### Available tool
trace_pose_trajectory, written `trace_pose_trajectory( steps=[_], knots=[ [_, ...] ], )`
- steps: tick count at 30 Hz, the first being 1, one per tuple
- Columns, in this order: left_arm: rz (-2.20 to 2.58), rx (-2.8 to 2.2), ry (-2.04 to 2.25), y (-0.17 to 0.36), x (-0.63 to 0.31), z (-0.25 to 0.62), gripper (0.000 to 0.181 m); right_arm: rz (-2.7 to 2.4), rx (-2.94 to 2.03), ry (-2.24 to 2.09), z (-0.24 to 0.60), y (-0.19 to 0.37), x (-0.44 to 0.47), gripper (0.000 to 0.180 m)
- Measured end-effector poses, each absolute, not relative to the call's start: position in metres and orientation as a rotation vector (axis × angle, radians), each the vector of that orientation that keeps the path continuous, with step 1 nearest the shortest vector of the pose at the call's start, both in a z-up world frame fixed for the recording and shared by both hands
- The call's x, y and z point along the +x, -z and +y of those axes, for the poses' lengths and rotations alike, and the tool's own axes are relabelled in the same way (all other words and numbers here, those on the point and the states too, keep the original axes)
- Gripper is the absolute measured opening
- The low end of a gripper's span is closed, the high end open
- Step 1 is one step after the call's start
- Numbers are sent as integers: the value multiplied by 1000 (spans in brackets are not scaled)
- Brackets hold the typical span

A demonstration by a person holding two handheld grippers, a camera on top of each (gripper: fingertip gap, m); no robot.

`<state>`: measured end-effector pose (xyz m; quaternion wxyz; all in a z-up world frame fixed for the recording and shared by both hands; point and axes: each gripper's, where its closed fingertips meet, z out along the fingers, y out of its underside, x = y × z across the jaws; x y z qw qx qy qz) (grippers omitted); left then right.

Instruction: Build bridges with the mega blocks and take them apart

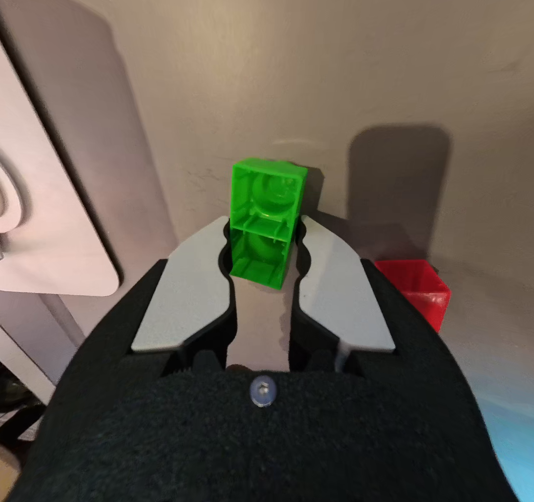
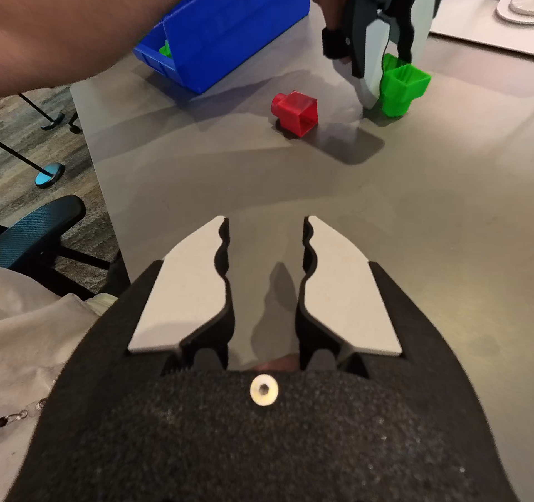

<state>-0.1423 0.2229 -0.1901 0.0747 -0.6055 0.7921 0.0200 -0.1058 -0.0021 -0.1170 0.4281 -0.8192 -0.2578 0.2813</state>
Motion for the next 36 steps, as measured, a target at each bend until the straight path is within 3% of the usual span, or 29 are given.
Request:
trace_pose_trajectory(
  steps=[3,6,11,16,20,27,34,36],
  knots=[
    [2372,-1815,-41,191,-145,222,41,-645,-2042,-695,-2,114,-105,49],
    [2308,-1857,-11,182,-152,220,61,-645,-2039,-696,-2,113,-104,49],
    [1868,-1839,239,111,-178,204,68,-623,-2047,-711,-5,116,-98,49],
    [1184,-1854,308,42,-278,186,70,-590,-2061,-750,-1,120,-96,49],
    [1015,-1845,239,45,-367,148,67,-604,-2068,-754,6,121,-103,49],
    [1058,-1928,209,83,-435,125,68,-635,-2090,-751,15,127,-123,49],
    [1670,-1740,172,95,-420,196,61,-608,-2114,-730,19,131,-130,49],
    [1839,-1769,76,108,-427,229,69,-601,-2129,-698,21,132,-128,49]
  ],
)
